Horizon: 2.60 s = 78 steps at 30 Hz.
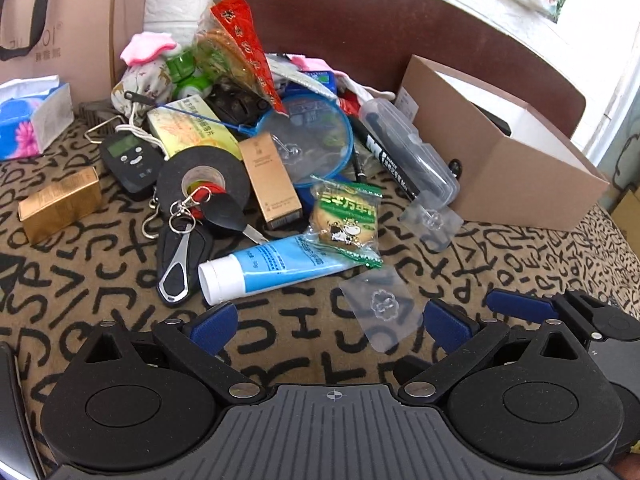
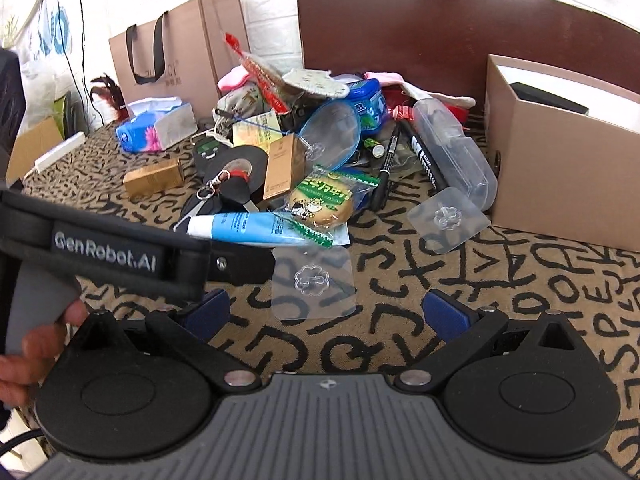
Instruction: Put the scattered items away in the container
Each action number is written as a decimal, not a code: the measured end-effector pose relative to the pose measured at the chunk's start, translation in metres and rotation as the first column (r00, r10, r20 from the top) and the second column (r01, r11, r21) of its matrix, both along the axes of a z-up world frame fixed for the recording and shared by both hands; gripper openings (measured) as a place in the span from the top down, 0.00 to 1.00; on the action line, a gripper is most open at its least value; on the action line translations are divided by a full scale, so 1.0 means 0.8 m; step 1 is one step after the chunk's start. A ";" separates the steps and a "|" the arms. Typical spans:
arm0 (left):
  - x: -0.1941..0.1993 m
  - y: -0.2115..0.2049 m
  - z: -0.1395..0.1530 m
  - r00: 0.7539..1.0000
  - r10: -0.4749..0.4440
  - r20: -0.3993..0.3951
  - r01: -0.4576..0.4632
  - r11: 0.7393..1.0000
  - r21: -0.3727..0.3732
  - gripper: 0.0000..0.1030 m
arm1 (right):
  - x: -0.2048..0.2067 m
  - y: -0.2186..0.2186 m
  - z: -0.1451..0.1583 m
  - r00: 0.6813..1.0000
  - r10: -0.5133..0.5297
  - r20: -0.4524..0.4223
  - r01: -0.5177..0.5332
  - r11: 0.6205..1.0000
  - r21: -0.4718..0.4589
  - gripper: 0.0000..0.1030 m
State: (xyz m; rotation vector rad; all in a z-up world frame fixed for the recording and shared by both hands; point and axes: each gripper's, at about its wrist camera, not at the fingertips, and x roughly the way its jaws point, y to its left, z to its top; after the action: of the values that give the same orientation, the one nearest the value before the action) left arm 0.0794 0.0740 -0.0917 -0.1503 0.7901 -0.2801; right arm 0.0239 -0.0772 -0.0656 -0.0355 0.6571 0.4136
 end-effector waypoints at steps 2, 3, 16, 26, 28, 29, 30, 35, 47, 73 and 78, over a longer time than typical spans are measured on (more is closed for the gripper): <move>0.003 -0.002 0.001 1.000 -0.024 -0.001 0.024 1.000 -0.013 0.02 | 0.002 0.001 -0.003 1.000 0.002 -0.003 -0.002 1.000 -0.004 0.01; 0.004 -0.004 0.000 0.999 -0.040 -0.002 0.040 0.999 -0.020 0.04 | 0.003 0.000 -0.004 1.000 0.001 -0.003 -0.001 1.000 -0.008 0.01; 0.029 -0.025 -0.014 0.996 -0.076 -0.056 0.072 0.995 -0.068 0.19 | 0.025 -0.049 -0.014 0.995 -0.099 0.013 0.099 0.992 -0.074 0.04; 0.049 -0.037 -0.028 0.992 -0.081 -0.098 0.075 0.995 -0.058 0.29 | 0.058 -0.070 -0.030 0.988 -0.154 -0.011 0.153 0.985 -0.073 0.13; 0.052 -0.040 -0.028 0.992 -0.080 -0.099 0.075 0.996 -0.051 0.32 | 0.064 -0.070 -0.031 0.988 -0.154 -0.006 0.153 0.986 -0.066 0.14; 0.053 -0.041 -0.028 0.992 -0.078 -0.100 0.074 0.996 -0.046 0.35 | 0.067 -0.071 -0.030 0.988 -0.153 -0.004 0.152 0.986 -0.064 0.14; 0.055 -0.042 -0.028 0.992 -0.078 -0.101 0.074 0.996 -0.040 0.41 | 0.071 -0.071 -0.030 0.989 -0.151 -0.001 0.151 0.987 -0.064 0.15; 0.058 -0.050 -0.026 0.990 -0.099 -0.097 0.099 0.995 0.000 0.52 | 0.091 -0.071 -0.029 0.990 -0.140 0.009 0.141 0.988 -0.062 0.19; 0.061 -0.059 -0.026 0.986 -0.134 -0.099 0.134 0.991 -0.001 0.49 | 0.128 -0.062 -0.030 0.995 -0.094 0.024 0.095 0.995 -0.044 0.33; 0.031 -0.080 -0.004 0.975 -0.223 -0.014 0.224 0.974 0.030 0.97 | 0.073 -0.066 0.004 0.999 0.008 0.053 -0.007 1.000 -0.024 1.00; 0.029 -0.088 -0.004 0.970 -0.242 -0.018 0.242 0.970 0.026 0.90 | 0.069 -0.068 0.001 0.999 0.006 0.051 -0.004 1.000 -0.027 1.00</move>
State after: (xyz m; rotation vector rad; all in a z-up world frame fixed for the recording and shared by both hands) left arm 0.1029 0.0033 -0.0952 -0.0286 0.8277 -0.4990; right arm 0.0793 -0.1319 -0.0648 -0.0727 0.6124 0.4076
